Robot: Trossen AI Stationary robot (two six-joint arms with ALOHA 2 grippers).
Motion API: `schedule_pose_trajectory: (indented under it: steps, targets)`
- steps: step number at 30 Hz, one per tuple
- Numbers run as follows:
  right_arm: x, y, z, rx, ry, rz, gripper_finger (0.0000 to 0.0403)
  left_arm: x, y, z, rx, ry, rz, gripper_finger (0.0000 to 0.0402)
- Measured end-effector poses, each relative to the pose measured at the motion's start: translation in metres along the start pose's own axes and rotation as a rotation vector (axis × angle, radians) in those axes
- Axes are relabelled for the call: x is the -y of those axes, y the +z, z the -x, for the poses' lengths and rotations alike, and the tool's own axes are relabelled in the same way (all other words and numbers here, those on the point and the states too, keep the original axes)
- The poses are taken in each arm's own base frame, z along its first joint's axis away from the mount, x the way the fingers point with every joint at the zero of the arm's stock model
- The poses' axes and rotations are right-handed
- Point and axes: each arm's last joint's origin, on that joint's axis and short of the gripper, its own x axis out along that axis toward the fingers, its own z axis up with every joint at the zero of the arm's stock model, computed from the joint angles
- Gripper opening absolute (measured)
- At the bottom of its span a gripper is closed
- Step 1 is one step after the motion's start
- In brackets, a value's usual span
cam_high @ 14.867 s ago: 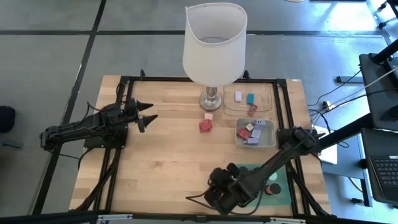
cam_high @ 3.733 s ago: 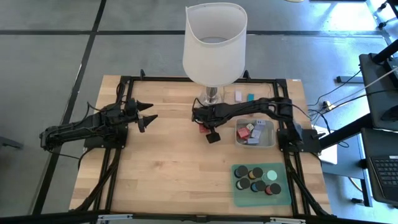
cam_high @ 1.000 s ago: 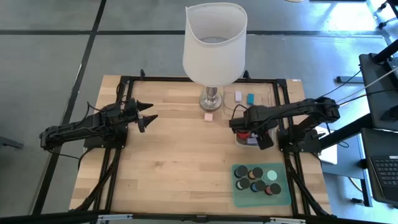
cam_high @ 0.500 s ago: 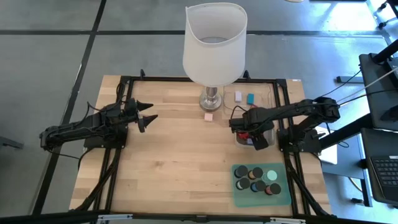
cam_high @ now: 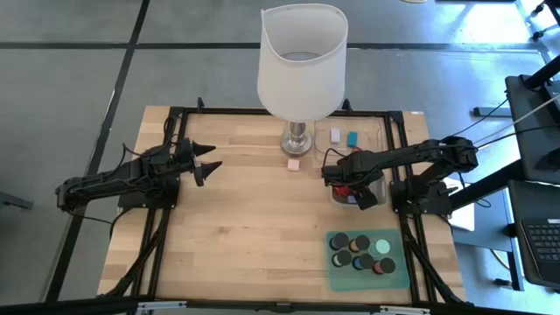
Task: Pick & Place Office items
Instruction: Put the red charger adapter into the gray bin, then put the pink charger adapter into the gray bin
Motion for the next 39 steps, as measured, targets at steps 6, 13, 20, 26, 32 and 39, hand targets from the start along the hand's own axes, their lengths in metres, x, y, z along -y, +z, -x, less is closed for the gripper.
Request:
schedule_pose_trajectory:
  steps: [6, 13, 20, 26, 32, 39]
  targets:
    - [0.0, -0.001, 0.0, -0.007, 0.006, 0.002, 0.0311, 0.0, 0.0, 0.0, 0.0, 0.0, 0.0, 0.0347]
    - [-0.001, -0.003, 0.003, -0.034, 0.017, 0.018, 0.0393, 0.0, 0.0, 0.0, 0.0, 0.0, 0.0, 0.0347]
    - [-0.009, -0.008, 0.045, -0.112, 0.085, -0.009, 0.0384, 0.0, 0.0, 0.0, 0.0, 0.0, 0.0, 0.0347]
    - [-0.02, -0.015, 0.083, -0.182, 0.244, 0.063, 0.0395, 0.0, 0.0, 0.0, 0.0, 0.0, 0.0, 0.0347]
    - [-0.046, -0.033, 0.093, -0.281, 0.287, -0.004, 0.0397, 0.0, 0.0, 0.0, 0.0, 0.0, 0.0, 0.0347]
    - [-0.081, -0.069, 0.072, -0.41, 0.244, -0.081, 0.0397, 0.0, 0.0, 0.0, 0.0, 0.0, 0.0, 0.0347]
